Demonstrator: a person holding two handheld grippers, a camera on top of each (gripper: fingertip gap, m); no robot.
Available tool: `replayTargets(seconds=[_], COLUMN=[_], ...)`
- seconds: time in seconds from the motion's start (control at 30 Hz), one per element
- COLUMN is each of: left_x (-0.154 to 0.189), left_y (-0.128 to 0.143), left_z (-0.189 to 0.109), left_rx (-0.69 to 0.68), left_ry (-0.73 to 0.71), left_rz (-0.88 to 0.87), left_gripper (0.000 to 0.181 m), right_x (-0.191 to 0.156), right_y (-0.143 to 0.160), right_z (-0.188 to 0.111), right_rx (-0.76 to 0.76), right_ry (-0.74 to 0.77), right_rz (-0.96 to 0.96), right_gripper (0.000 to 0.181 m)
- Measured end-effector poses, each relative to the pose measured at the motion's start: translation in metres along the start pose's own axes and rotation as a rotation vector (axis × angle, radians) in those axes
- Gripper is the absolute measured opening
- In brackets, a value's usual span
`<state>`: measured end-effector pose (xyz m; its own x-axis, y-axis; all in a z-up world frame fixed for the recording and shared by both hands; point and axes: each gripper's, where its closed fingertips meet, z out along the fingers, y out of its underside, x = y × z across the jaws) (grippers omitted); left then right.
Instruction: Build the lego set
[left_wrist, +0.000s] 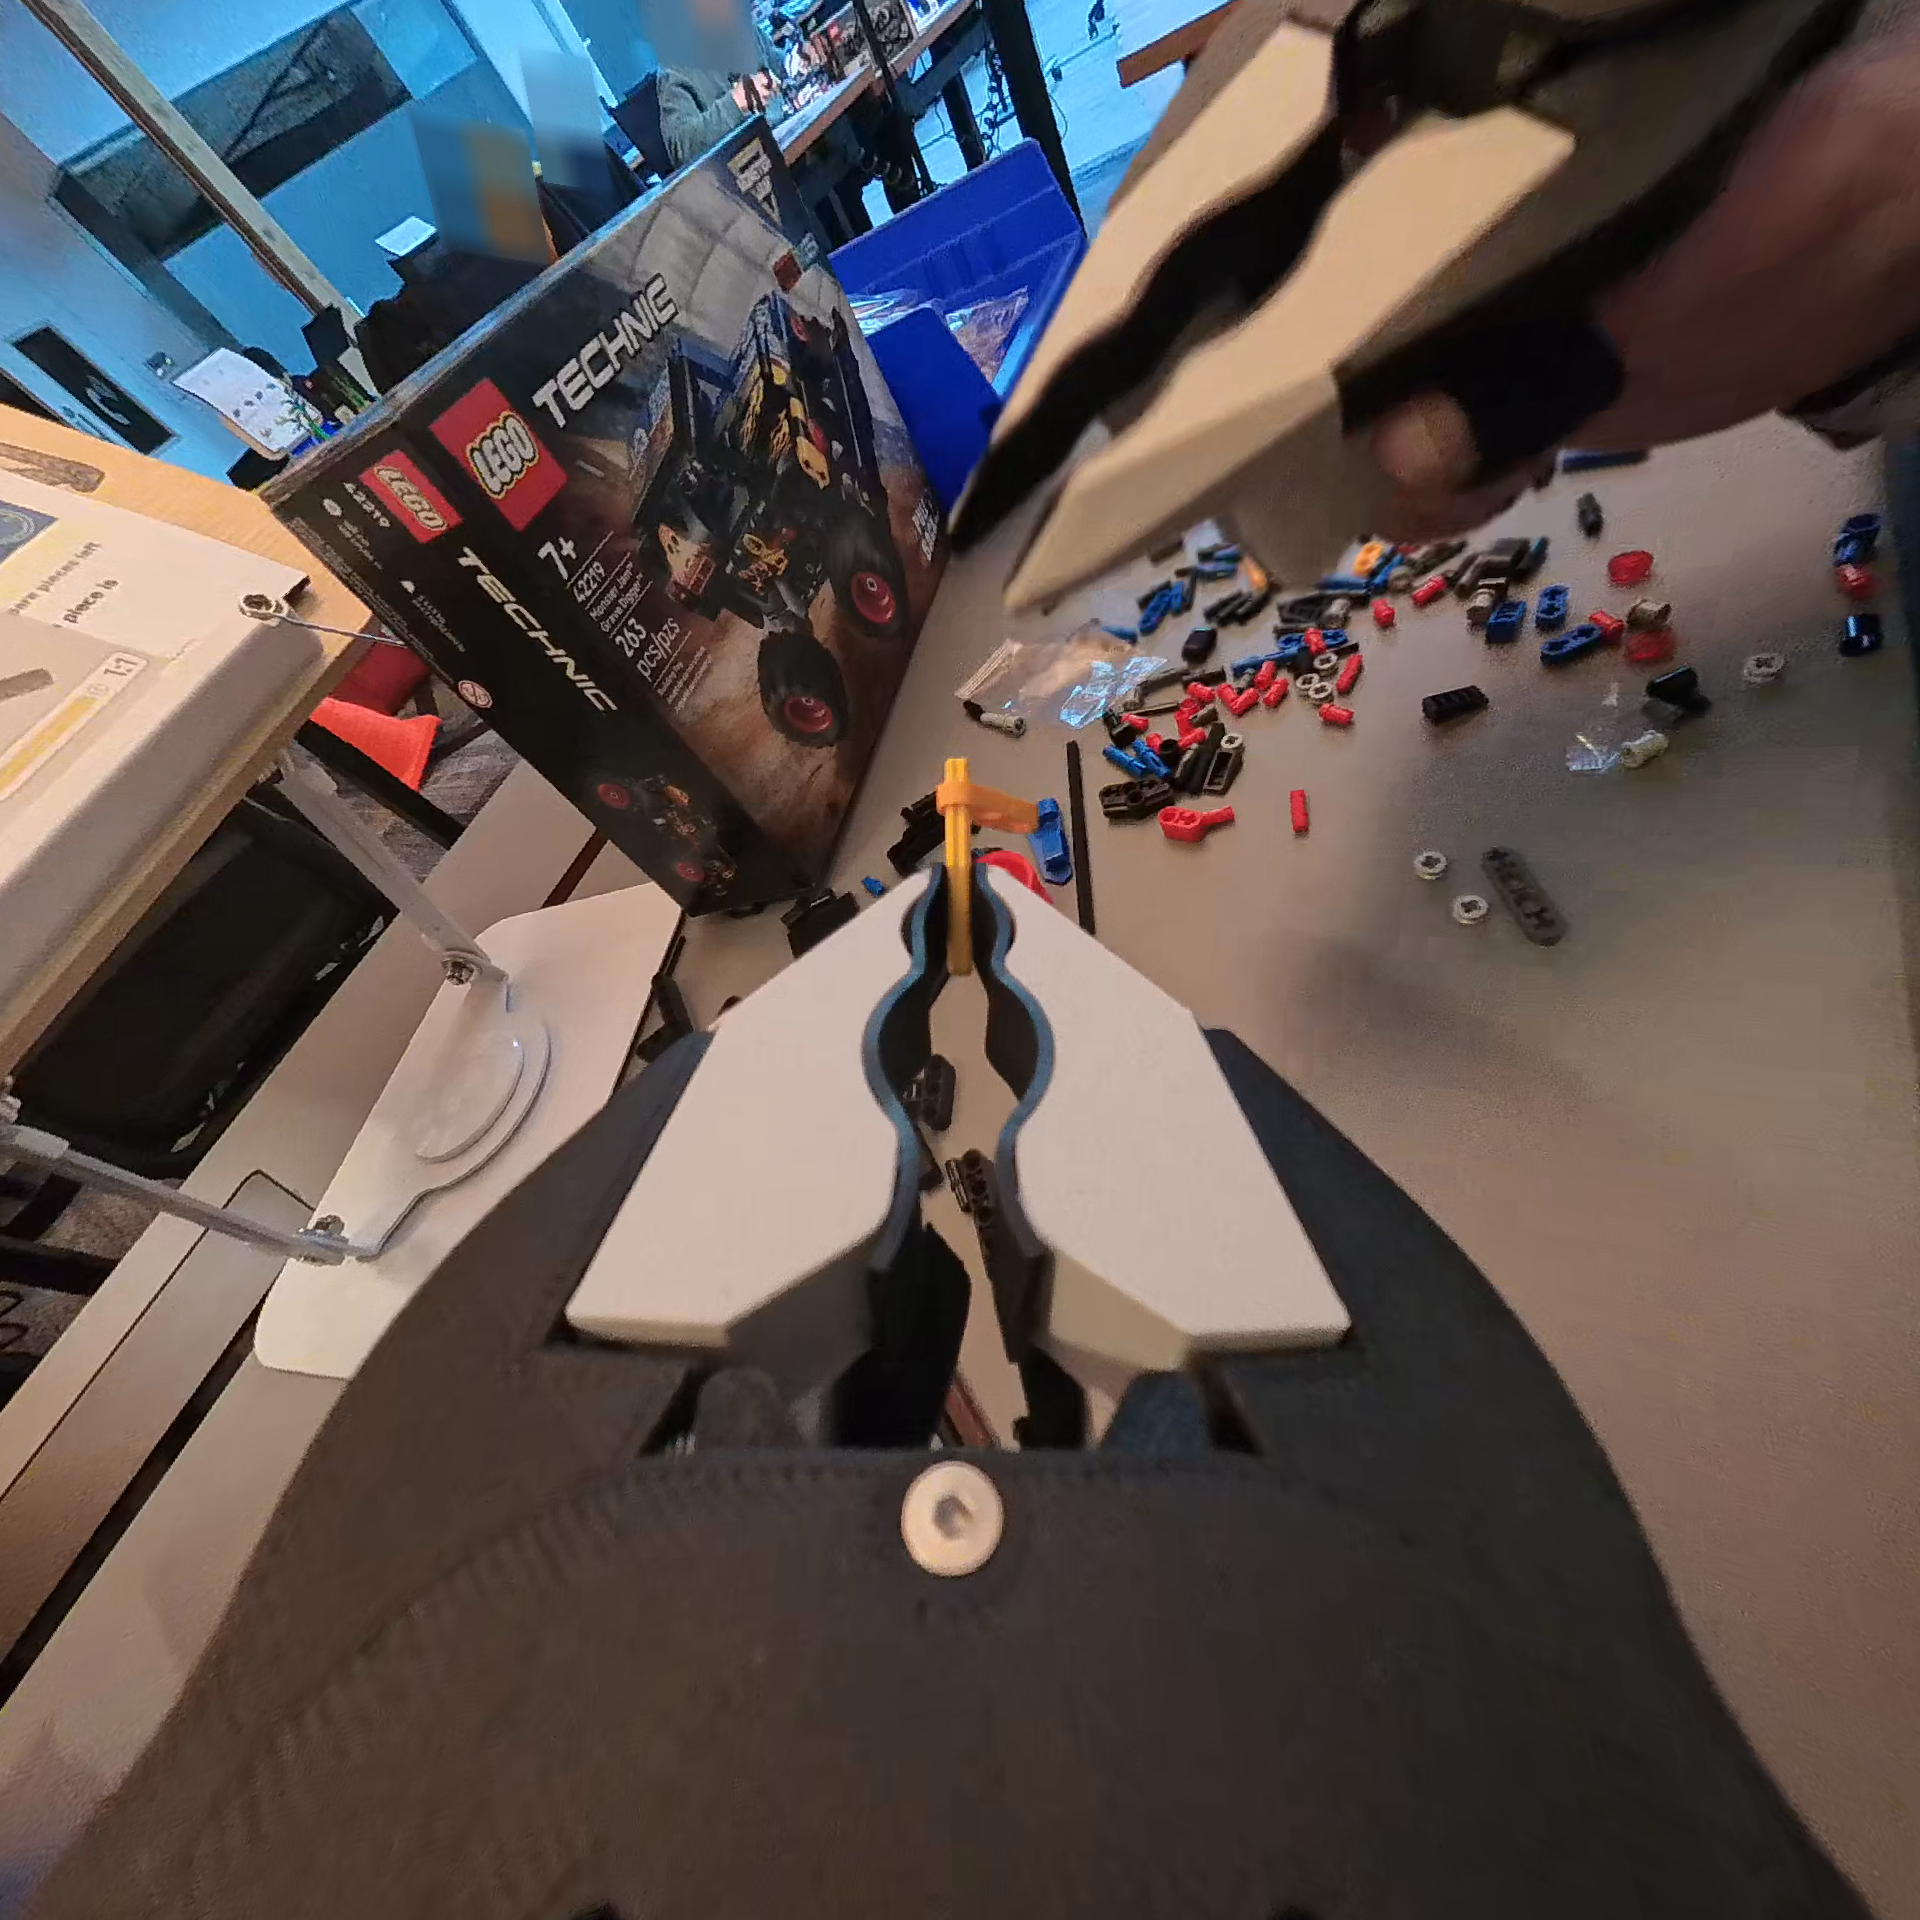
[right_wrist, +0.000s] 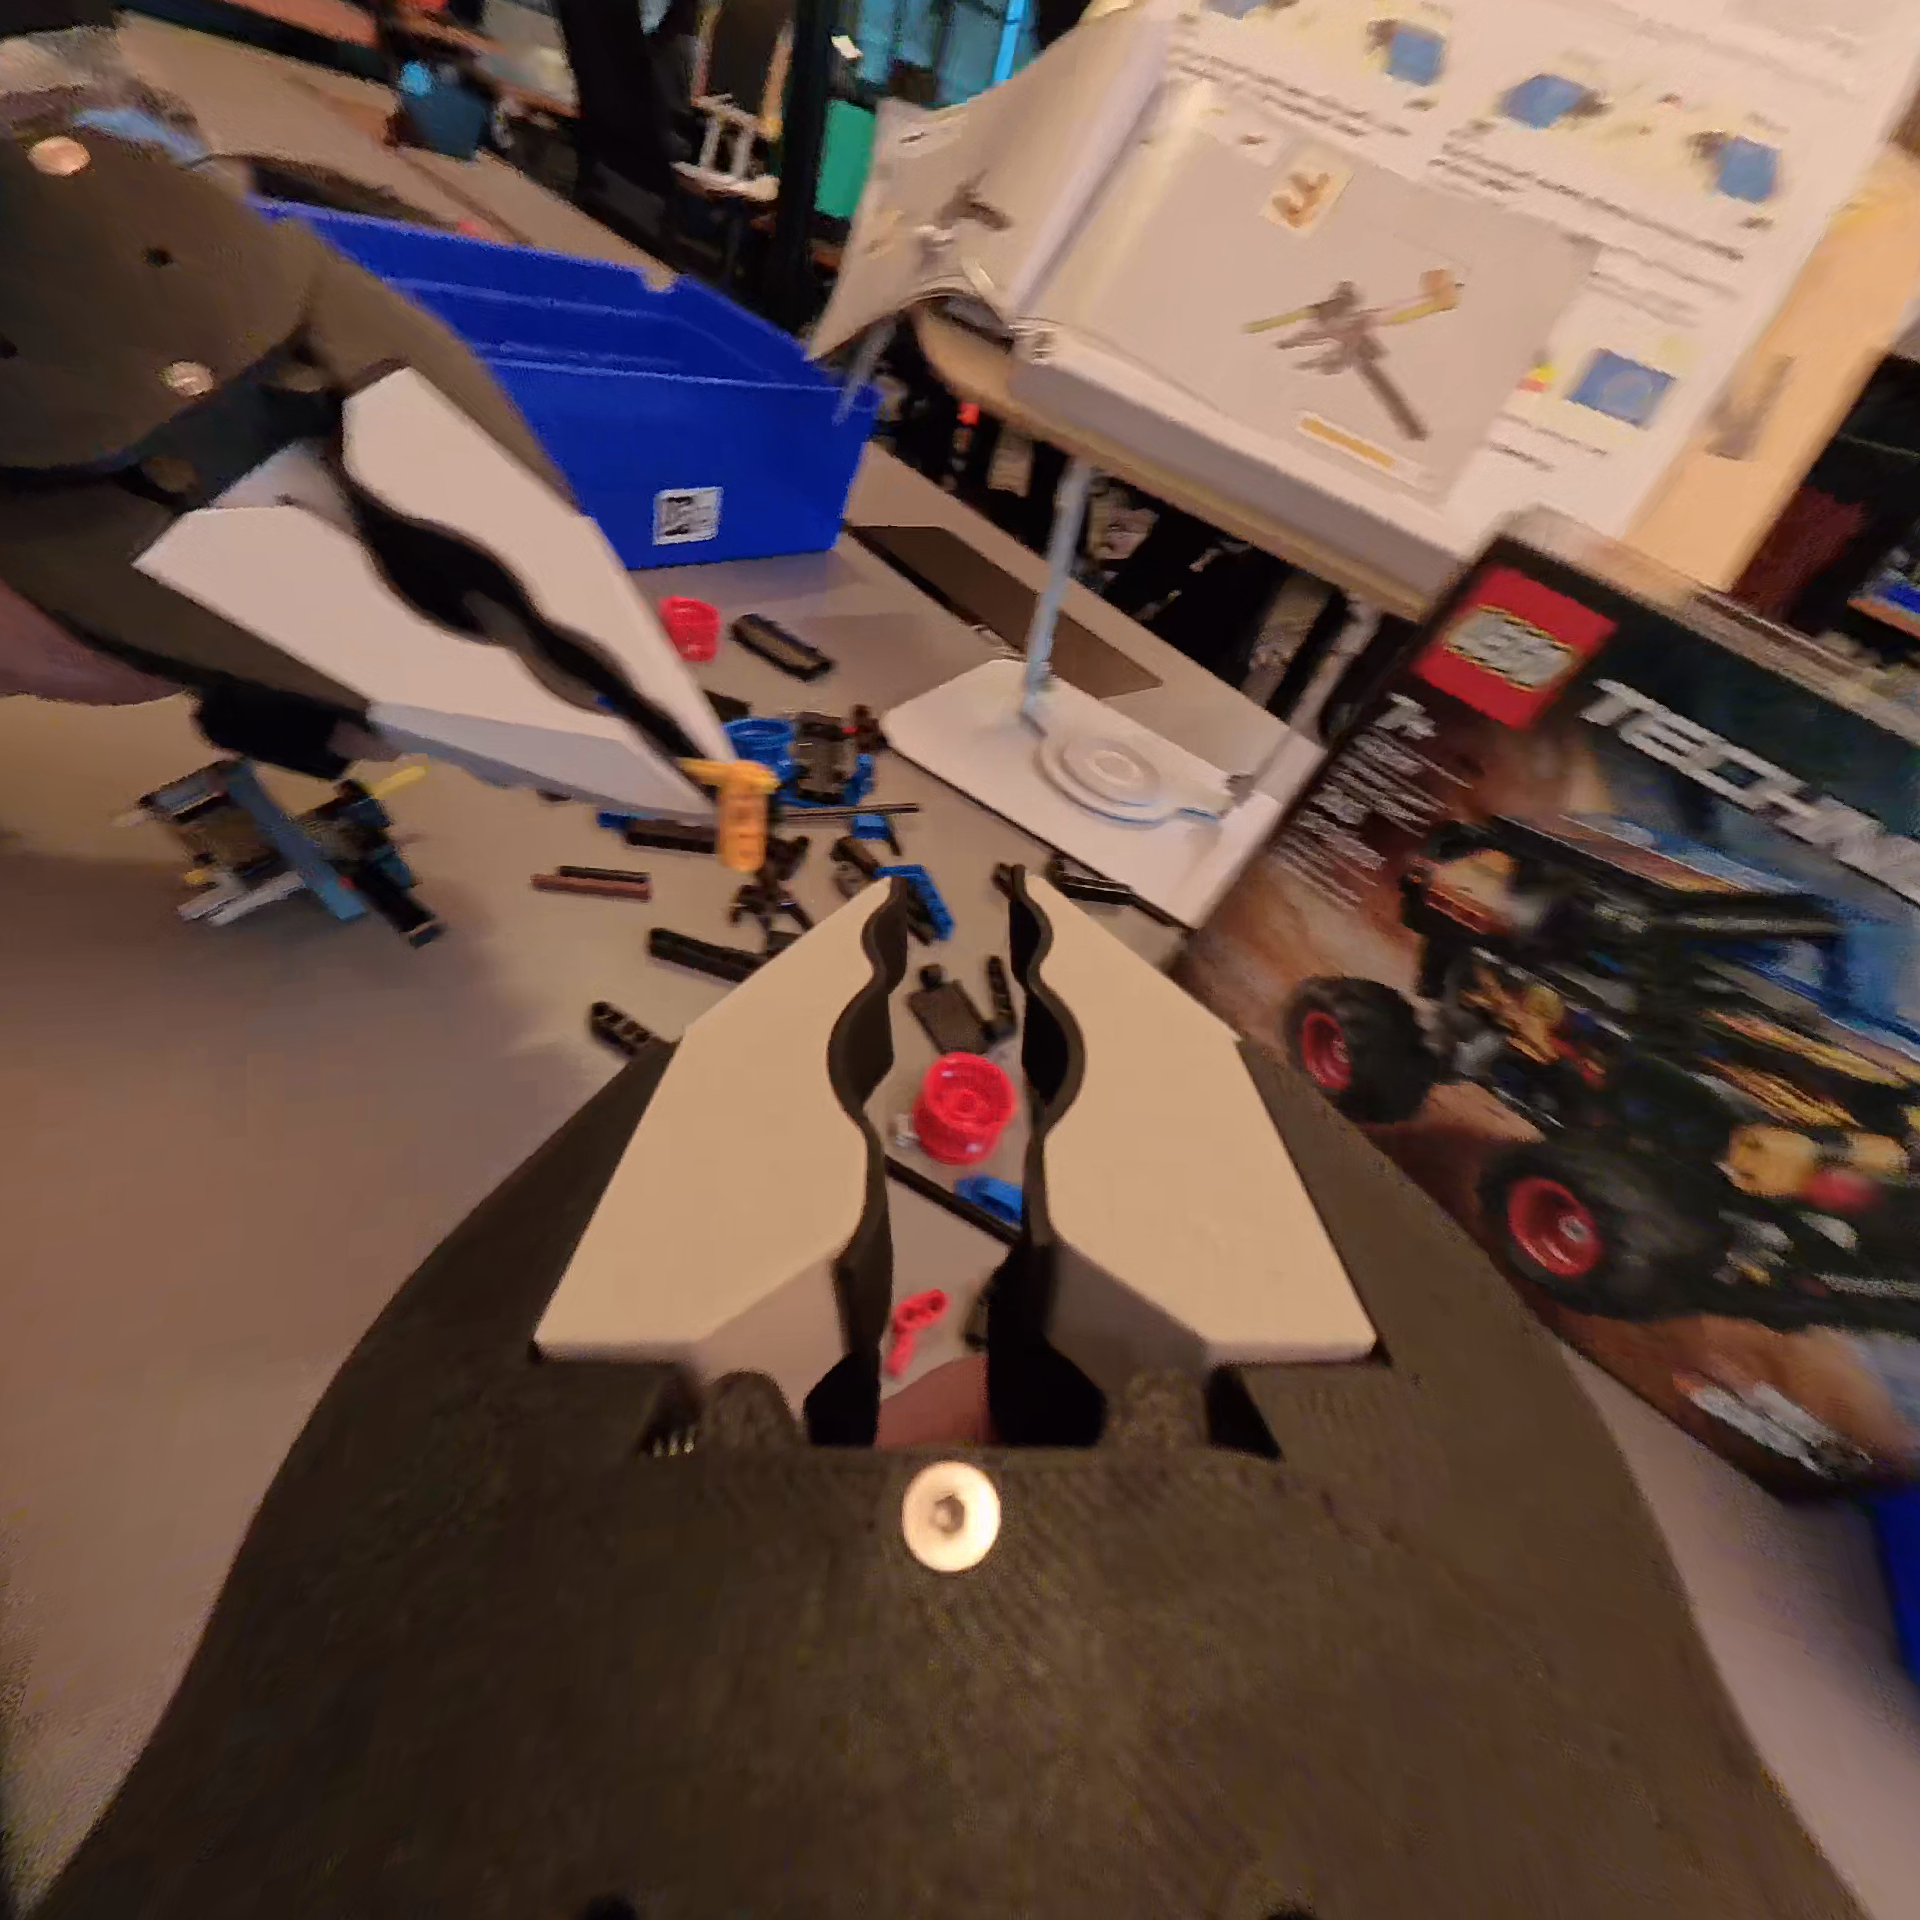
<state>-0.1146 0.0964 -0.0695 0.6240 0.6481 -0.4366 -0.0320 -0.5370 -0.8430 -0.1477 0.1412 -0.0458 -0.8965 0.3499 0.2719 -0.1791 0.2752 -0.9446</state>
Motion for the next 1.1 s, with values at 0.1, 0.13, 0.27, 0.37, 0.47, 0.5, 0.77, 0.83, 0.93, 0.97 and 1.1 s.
replayTargets(seconds=[0.1,0.13,0.27,0.37,0.47,0.5,0.77,0.83,0.93,0.97,1.1], left_x=[0.002,0.004,0.015,0.025,0.040,0.045,0.079,0.083,0.084,0.084,0.082], left_y=[0.001,0.002,0.002,-0.004,-0.009,-0.009,-0.006,-0.004,-0.001,-0.001,0.003], left_z=[0.000,0.001,0.002,0.003,0.004,0.005,0.010,0.012,0.014,0.014,0.015], left_rx=[-0.007,-0.011,-0.026,-0.027,-0.028,-0.036,-0.083,-0.092,-0.095,-0.097,-0.108], left_ry=[0.020,0.030,0.062,0.081,0.109,0.118,0.203,0.210,0.214,0.214,0.212], left_rz=[-0.005,-0.003,0.039,0.102,0.173,0.196,0.310,0.326,0.324,0.319,0.310], left_gripper=[0.003,0.002,0.003,0.003,0.003,0.003,0.002,0.003,0.003,0.003,0.003], right_x=[0.039,0.049,0.076,0.088,0.097,0.099,0.083,0.082,0.082,0.084,0.081], right_y=[0.003,0.005,0.026,0.051,0.064,0.068,0.124,0.129,0.138,0.142,0.158], right_z=[-0.021,-0.028,-0.050,-0.063,-0.081,-0.087,-0.126,-0.122,-0.111,-0.108,-0.097], right_rx=[0.005,0.000,-0.108,-0.239,-0.313,-0.336,-0.647,-0.648,-0.669,-0.690,-0.754], right_ry=[0.103,0.129,0.179,0.199,0.224,0.229,0.075,0.043,-0.011,-0.030,-0.162], right_rz=[0.067,0.075,0.064,0.024,0.010,0.012,-0.005,-0.022,-0.068,-0.098,-0.129], right_gripper=[0.013,0.012,0.010,0.011,0.010,0.010,0.007,0.007,0.007,0.007,0.009])
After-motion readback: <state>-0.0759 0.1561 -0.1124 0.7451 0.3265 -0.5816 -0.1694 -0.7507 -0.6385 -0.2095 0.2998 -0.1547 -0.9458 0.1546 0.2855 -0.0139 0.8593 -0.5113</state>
